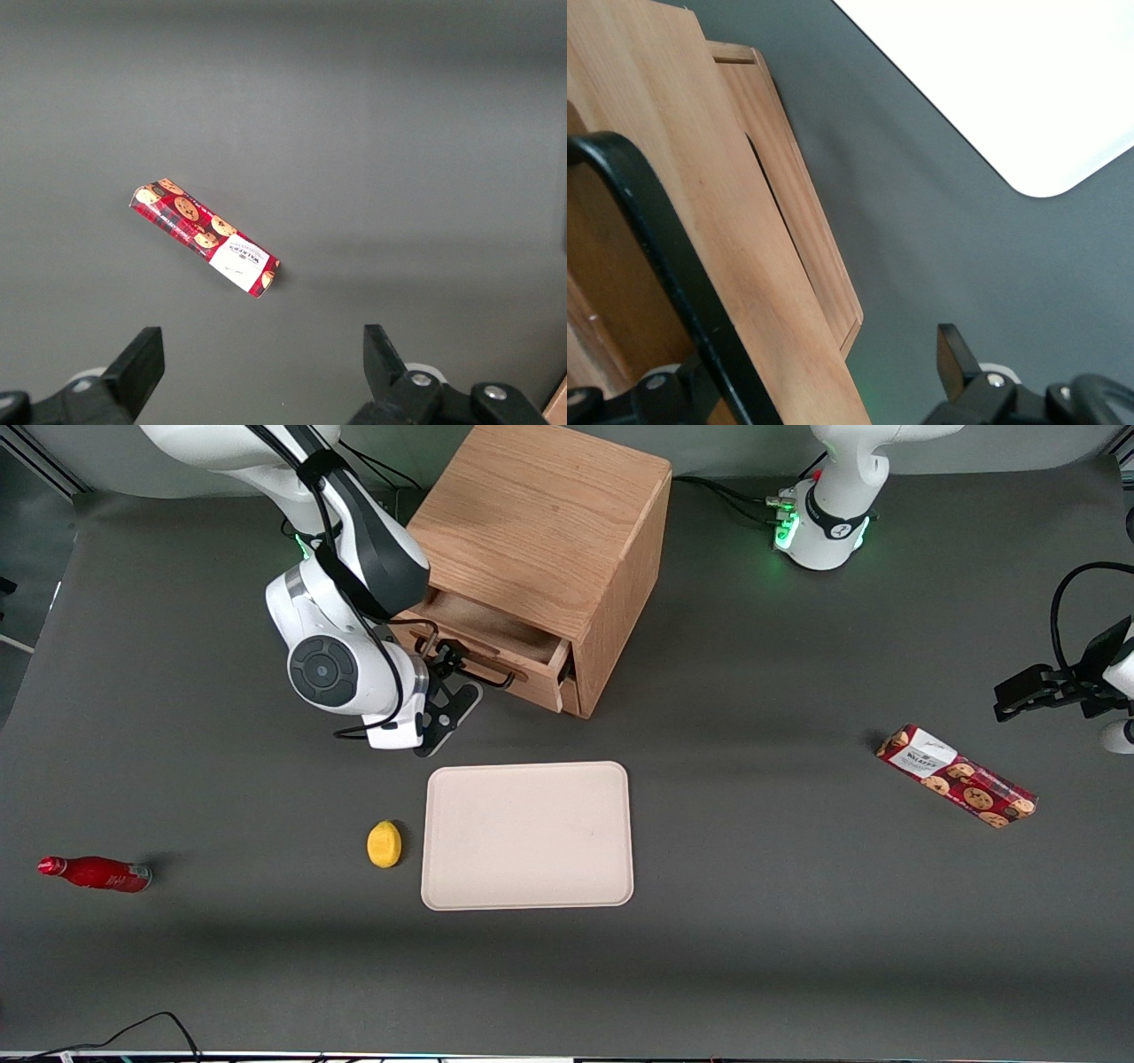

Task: Open upper drawer
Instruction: 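Pull the handle outward with the right gripper, sliding the drawer open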

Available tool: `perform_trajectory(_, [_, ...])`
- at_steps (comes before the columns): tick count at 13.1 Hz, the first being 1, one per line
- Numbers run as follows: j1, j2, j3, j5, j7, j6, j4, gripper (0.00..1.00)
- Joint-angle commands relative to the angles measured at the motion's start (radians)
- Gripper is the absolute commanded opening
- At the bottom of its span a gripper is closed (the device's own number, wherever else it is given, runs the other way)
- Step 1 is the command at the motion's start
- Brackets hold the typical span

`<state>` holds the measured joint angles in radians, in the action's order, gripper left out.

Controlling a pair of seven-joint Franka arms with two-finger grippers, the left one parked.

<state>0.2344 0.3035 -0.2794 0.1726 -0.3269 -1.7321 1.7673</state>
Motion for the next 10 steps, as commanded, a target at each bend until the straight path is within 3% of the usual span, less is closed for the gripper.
perform_trajectory(1, [-0.009,0.045,-0.006,-0.027,-0.020,-0.003,-0.055,1.00])
perform_trajectory(10, [-0.069,0.100,-0.006,-0.031,-0.055,-0.003,-0.124,1.00])
